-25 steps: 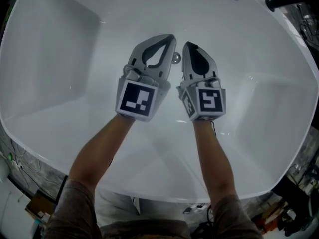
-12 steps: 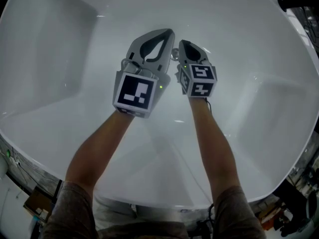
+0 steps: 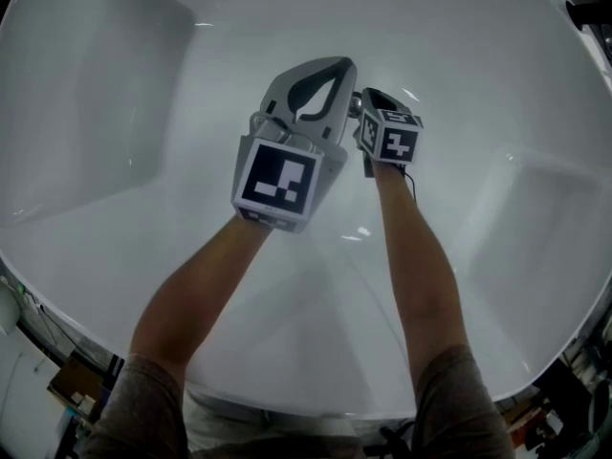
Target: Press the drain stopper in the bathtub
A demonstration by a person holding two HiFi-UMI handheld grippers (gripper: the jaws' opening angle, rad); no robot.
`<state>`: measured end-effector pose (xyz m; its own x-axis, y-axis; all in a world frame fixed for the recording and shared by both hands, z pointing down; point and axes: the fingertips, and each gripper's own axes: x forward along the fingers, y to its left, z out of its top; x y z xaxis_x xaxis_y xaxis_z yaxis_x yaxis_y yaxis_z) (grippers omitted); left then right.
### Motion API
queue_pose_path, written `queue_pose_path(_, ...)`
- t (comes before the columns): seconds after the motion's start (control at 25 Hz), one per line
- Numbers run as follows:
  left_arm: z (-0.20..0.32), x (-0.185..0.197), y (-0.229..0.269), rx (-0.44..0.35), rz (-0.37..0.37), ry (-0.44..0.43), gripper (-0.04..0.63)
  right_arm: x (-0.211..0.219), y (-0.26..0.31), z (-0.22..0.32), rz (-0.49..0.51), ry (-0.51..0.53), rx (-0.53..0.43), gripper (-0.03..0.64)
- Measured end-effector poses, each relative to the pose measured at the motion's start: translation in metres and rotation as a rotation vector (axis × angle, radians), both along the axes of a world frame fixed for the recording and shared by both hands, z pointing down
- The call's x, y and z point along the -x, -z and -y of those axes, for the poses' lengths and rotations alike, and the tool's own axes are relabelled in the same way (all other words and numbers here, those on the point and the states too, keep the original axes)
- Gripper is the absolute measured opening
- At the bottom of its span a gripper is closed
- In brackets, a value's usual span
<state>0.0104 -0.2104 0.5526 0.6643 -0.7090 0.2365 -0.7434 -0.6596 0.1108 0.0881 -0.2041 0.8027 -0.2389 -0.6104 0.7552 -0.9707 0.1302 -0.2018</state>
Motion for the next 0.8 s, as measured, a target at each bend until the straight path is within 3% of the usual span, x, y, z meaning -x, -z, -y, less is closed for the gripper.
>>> queue_pose_path(0.52,-0.001,0.003,-0.025,0.054,-0.007,-0.013,0.002,0.008,-0.077,-0.027,-0.051,0.051,0.209,-0.002)
queue_pose_path(0.8,-0.002,0.006,-0.033,0.064,0.006,-0.023,0.002,0.010,-0.091,-0.027,-0.082,0.067,0.207,-0.002)
